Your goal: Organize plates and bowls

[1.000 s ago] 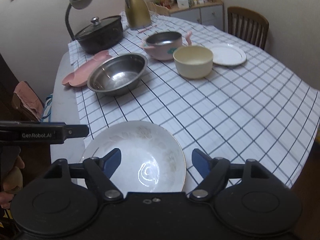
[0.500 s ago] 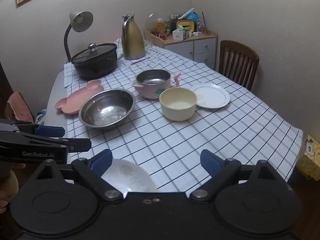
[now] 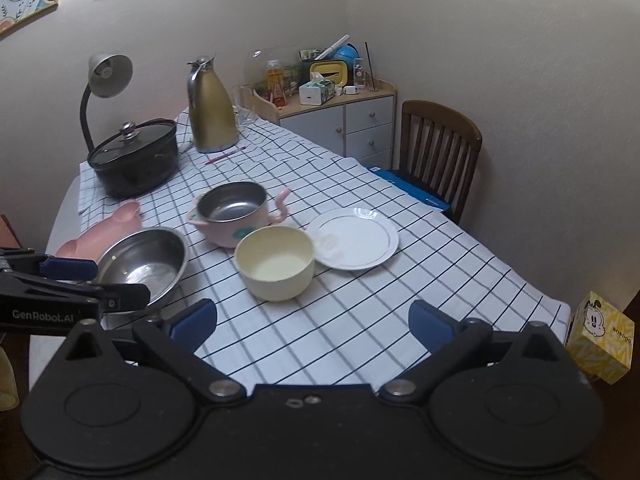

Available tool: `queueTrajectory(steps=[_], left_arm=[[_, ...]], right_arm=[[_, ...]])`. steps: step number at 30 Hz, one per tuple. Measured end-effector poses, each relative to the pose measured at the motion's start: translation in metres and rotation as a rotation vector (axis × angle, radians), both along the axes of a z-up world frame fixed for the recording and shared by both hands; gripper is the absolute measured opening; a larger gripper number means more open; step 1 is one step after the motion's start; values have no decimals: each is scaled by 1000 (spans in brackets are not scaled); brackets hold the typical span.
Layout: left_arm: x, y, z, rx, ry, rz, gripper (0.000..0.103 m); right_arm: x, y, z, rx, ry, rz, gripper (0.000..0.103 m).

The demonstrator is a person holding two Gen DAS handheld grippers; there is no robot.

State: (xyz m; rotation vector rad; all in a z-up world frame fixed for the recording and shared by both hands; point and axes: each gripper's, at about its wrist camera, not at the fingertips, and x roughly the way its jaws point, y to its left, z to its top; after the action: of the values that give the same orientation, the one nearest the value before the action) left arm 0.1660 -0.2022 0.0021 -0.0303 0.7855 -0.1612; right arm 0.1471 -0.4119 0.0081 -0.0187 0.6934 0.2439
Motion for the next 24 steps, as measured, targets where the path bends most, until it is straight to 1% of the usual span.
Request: queueTrajectory(steps=[1,4,6,9,13,15,17,20,24], left_arm=[[8,-4,1,0,-1,5,88],[33,-15,3,6,-6,0,90],[53,-23,5,24,1,-18,90],[87,-36,8,27,18,-46,90],[132,-56,10,58,28,-59,90],[155,-66,7,77,41,-78,90],[175,-74,4,86,49,-73,90],[205,-82,-5,74,94,-82,90],[243,-86,-21,50,145,-47,90]], right_arm=[[7,-4,-1,-3,1,2,103],[30,-13,-4,-30,5,10,103],[45,-18,-6,-43,10,15,103],[72,-27,-9,-59,30,20,103],[110,-41,-16,-74,69,17,102],[130,-47,-21,-76,88,15,102],[149,-54,-26,-72,110,12,102],[177,-64,-36,-54,151,-1,102],[211,-75,-49,-20,197,-34,98]])
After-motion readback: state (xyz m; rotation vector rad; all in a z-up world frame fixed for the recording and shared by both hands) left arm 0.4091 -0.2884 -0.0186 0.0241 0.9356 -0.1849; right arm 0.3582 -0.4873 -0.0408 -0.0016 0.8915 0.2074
